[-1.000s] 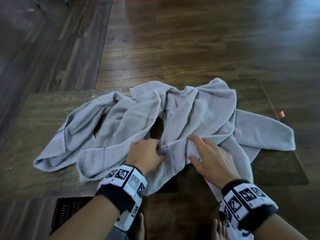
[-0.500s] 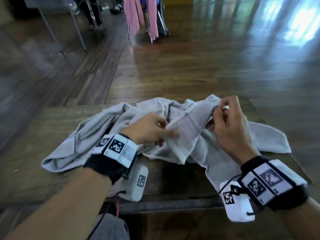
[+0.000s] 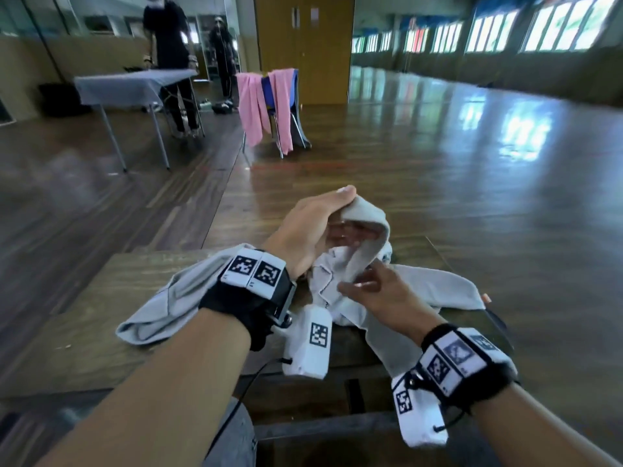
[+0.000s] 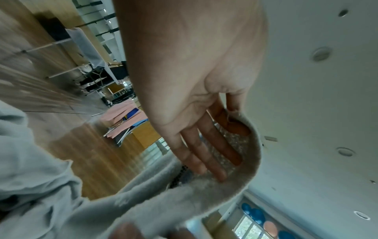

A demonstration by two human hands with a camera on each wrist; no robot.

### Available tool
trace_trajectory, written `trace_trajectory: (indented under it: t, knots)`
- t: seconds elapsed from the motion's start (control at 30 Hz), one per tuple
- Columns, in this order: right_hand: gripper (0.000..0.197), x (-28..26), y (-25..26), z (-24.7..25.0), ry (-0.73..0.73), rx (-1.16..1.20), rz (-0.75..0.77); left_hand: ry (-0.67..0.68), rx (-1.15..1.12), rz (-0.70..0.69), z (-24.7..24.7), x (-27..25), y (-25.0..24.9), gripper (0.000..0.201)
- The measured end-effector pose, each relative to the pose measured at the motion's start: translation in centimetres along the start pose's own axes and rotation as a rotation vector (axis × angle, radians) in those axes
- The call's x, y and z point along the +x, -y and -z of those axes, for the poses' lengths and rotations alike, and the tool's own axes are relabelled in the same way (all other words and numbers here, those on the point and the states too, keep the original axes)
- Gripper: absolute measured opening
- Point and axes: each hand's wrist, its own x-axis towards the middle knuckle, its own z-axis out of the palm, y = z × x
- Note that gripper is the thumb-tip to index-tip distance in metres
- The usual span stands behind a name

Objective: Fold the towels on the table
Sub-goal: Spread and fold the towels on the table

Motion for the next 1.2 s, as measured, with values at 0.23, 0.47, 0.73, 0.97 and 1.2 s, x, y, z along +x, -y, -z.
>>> trace_trajectory:
  t: [0.23, 0.47, 0.73, 0.97, 1.2]
  knots:
    - [0.013, 1.9, 7.3, 8.1, -0.641, -0.093, 0.132, -0.263, 0.147, -0.264, 0.2, -2.5, -7.2, 0.034]
    - [0.03, -0.4, 10.5, 11.0, -0.555, -0.273, 0.325, -0.377, 0.001, -0.3, 0.4, -5.8, -8.0, 0.035]
    - [0.038, -4.4, 9.8, 11.4, -0.452, -0.299, 0.33, -0.474, 0.039, -0.294, -0.2, -8.1, -7.6, 0.036]
    - [0.042, -5.5, 10.3, 13.6, -0.517, -0.43, 0.217, -0.474, 0.116, -0.374, 0.6, -8.6, -7.5, 0.036]
    - [0.029, -5.7, 5.0, 11.7, -0.427, -0.41, 0.023, -0.572, 0.508, -0.327, 2.4, -7.2, -1.9, 0.03]
